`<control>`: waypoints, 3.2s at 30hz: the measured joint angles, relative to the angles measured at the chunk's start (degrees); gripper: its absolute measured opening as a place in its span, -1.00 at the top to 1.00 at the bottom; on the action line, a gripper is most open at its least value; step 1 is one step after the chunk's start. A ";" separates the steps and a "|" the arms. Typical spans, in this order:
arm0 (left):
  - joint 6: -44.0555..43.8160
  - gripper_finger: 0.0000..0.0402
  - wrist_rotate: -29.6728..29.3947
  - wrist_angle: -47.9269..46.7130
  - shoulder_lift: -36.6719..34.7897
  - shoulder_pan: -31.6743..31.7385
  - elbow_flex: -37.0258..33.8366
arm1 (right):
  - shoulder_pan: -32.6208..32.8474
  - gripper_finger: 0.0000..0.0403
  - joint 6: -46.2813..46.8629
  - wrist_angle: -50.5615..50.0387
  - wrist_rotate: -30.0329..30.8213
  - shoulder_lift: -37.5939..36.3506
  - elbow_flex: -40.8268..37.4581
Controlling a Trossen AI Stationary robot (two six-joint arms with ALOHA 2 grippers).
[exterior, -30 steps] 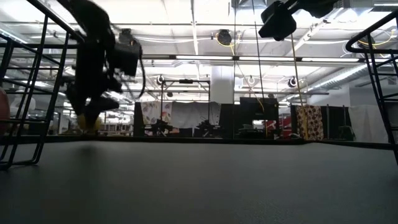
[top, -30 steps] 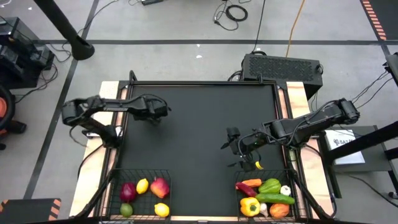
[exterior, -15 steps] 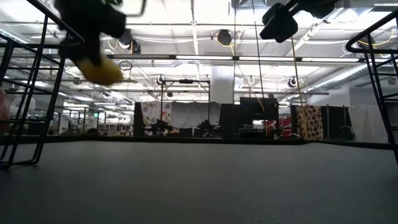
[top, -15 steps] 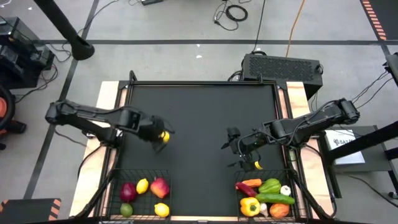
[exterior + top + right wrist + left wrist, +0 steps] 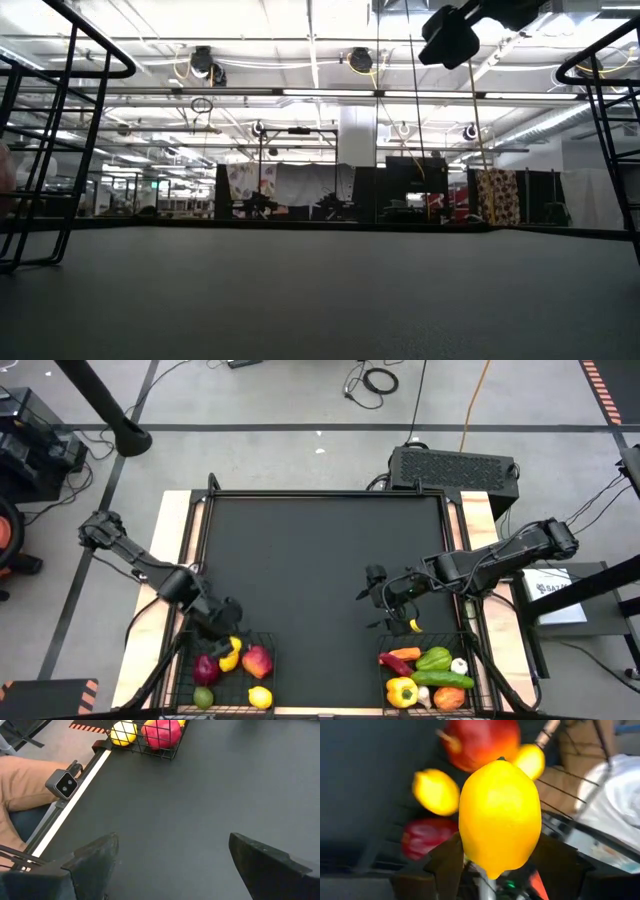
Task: Sort produce into baskets
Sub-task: Put the yellow lemon into the left wire basket, then return to Home Position
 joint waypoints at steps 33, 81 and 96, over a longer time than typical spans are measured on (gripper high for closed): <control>14.70 -0.51 -44.67 13.93 10.06 -17.48 -0.04 | -0.42 -0.79 -5.25 -0.68 12.06 -4.35 1.43; 72.62 0.94 -26.14 81.03 -16.76 31.39 -44.62 | -4.17 1.00 -1.15 37.96 5.34 -32.01 -47.59; 72.00 0.94 -27.65 79.53 -28.72 31.39 -52.58 | -4.17 1.00 2.67 36.22 5.75 -38.29 -51.78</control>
